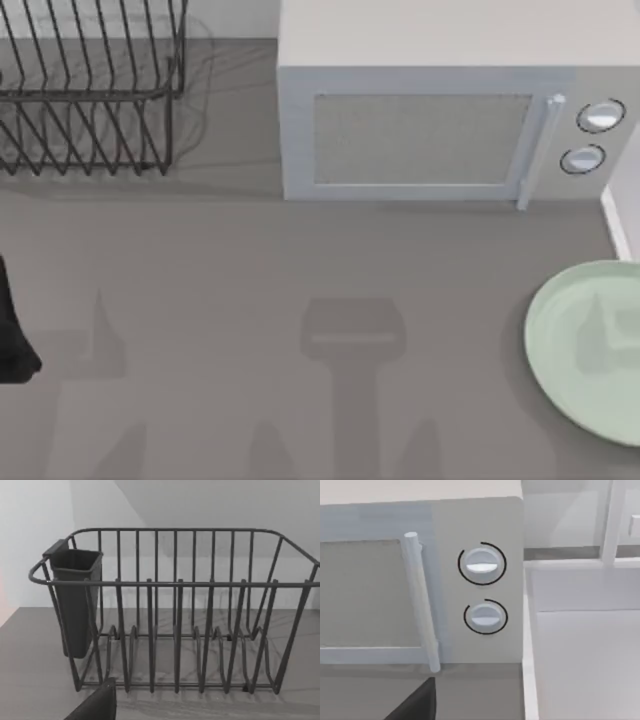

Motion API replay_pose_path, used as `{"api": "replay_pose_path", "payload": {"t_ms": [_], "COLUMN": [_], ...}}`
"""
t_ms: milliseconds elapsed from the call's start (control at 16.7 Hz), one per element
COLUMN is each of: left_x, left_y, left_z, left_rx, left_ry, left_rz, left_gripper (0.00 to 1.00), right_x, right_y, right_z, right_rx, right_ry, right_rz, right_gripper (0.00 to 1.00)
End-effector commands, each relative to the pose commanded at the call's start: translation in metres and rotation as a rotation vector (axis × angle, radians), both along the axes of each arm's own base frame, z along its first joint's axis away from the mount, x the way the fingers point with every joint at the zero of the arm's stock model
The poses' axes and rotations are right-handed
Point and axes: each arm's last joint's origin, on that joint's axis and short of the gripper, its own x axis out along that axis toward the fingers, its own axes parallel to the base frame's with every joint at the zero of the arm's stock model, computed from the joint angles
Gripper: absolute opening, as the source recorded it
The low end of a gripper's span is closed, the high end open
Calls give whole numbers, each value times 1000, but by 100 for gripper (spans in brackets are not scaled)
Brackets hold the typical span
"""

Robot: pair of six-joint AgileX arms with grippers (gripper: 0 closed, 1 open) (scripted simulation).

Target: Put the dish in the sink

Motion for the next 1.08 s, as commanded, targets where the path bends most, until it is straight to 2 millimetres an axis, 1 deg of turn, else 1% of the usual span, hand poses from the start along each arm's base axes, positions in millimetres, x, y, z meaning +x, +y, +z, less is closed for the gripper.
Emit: {"api": "replay_pose_path", "payload": {"t_ms": [120,240,360,480,660,840,960,1080], "left_x": [0,0,0,0,0,0,0,0], "left_y": [0,0,0,0,0,0,0,0], "left_z": [0,0,0,0,0,0,0,0], "left_rx": [0,0,0,0,0,0,0,0], "left_ry": [0,0,0,0,0,0,0,0], "left_rz": [0,0,0,0,0,0,0,0], "left_gripper": [100,100,100,100,100,100,100,100], "right_x": [10,25,47,72,112,144,159,169], "right_y": [6,14,25,40,67,95,110,122], "right_z": [16,31,42,48,45,30,18,10], "right_rx": [27,49,60,59,33,-14,-45,-69], "right_ry": [139,303,483,670,937,1158,1265,1335], "right_rz": [29,54,72,79,69,41,20,3], "right_gripper": [100,100,100,100,100,100,100,100]}}
